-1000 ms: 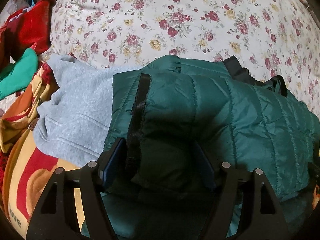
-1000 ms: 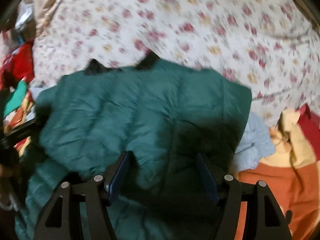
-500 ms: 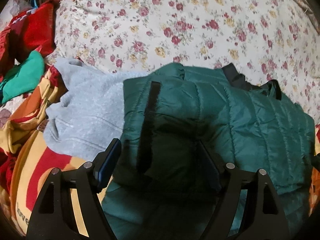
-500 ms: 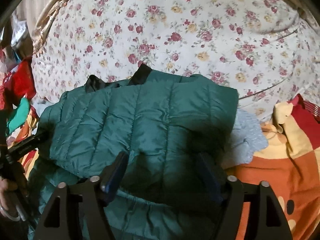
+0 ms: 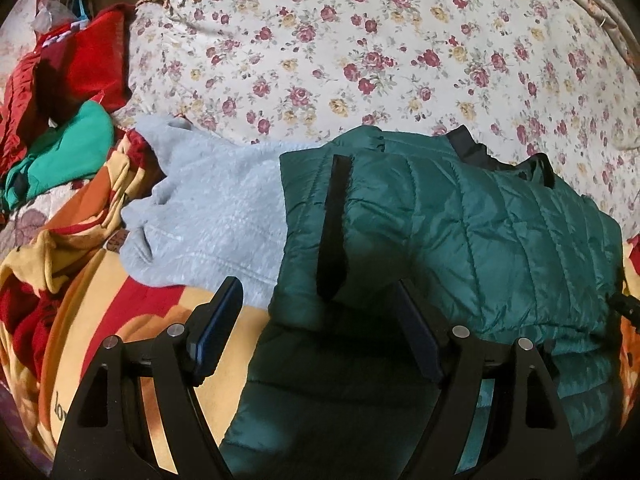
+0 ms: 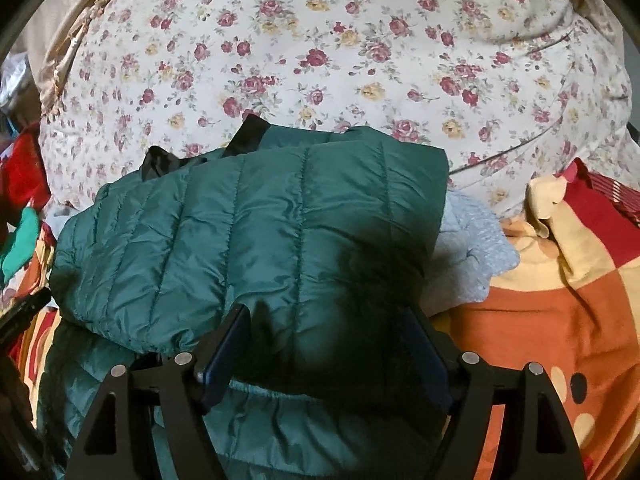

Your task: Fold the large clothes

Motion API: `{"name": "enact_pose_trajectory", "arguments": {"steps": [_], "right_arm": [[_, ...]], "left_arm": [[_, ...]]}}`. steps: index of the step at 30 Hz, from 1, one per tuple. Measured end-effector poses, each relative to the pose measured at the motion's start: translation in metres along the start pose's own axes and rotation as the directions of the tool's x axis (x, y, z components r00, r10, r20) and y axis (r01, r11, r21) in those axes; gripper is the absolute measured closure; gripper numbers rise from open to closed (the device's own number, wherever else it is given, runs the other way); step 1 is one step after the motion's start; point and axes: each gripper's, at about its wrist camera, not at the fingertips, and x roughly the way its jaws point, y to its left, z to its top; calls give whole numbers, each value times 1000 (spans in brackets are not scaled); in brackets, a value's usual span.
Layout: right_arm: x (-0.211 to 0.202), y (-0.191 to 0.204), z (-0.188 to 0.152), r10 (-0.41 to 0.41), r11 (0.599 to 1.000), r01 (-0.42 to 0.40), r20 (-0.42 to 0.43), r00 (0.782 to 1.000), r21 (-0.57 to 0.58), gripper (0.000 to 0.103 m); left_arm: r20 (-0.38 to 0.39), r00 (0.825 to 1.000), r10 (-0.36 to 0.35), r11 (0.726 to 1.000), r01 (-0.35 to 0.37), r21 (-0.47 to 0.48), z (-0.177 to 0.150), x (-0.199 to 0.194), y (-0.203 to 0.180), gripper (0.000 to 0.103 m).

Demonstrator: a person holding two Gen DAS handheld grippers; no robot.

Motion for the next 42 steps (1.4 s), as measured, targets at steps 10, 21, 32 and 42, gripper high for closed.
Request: {"name": "enact_pose_trajectory", "arguments": {"steps": [10, 21, 32, 42], "right_arm": [[-1, -1, -5, -4, 1000, 4, -25, 1000, 8, 27], [-21, 5, -23, 35, 999, -36, -69, 997, -10, 27], [-42, 6, -64, 28, 999, -30, -104, 994, -16, 27], [-71, 7, -100, 27, 999, -31, -119, 992, -32, 25]], "left_arm": [[-19, 1000, 4, 1000, -4, -1, -11, -2, 3, 25], [-18, 1000, -7, 1000, 7, 23, -26, -23, 13, 25], [-49, 999, -11, 1000, 12, 22, -52, -43, 29, 25], [-56, 998, -27, 998, 30, 52, -77, -69, 31, 25]]}}
